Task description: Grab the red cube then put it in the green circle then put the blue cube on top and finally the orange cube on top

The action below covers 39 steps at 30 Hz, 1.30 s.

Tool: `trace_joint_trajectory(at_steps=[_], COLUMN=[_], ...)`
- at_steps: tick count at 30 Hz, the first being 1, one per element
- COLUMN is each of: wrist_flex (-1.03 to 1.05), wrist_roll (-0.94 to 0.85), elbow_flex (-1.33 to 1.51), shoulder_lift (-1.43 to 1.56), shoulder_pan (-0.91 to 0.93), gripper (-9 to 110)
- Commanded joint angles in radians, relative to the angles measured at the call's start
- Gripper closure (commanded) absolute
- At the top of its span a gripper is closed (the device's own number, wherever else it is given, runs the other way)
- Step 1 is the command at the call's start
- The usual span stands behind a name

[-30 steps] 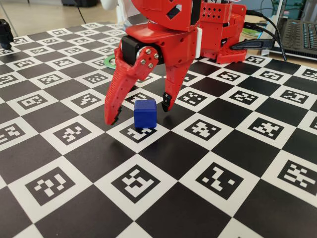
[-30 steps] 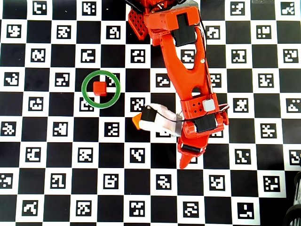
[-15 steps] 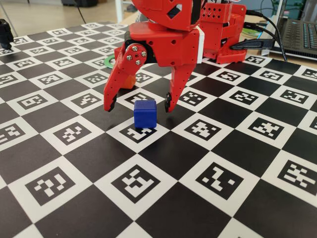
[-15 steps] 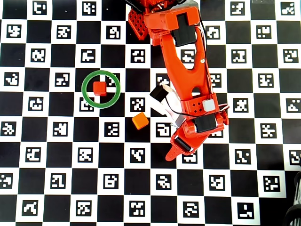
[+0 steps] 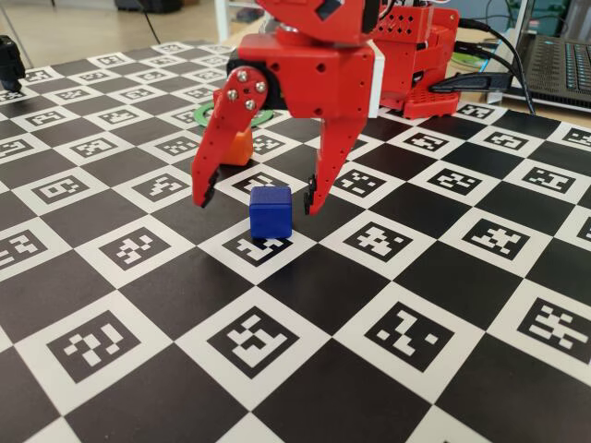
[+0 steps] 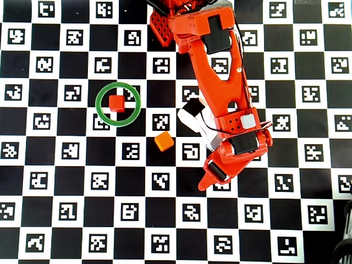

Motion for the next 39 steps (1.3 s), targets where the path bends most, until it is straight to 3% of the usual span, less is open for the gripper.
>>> trace_joint_trajectory(at_steps=[1,8,27,33,39], wrist_flex=[-0.009,-0.018,-0.026,0.051,0.213], wrist_roll=[0.008,0.014,-0.041,-0.216,-0.634], elbow_flex=[-0.074,-0.072,-0.074,-0.063,0.008], shoulder_lift=[0.037,0.041,0.072,0.192,0.379], shoulder_pan=[-0.003,0.005,0.015,0.031,0.141], gripper=[66,77,88,88,89])
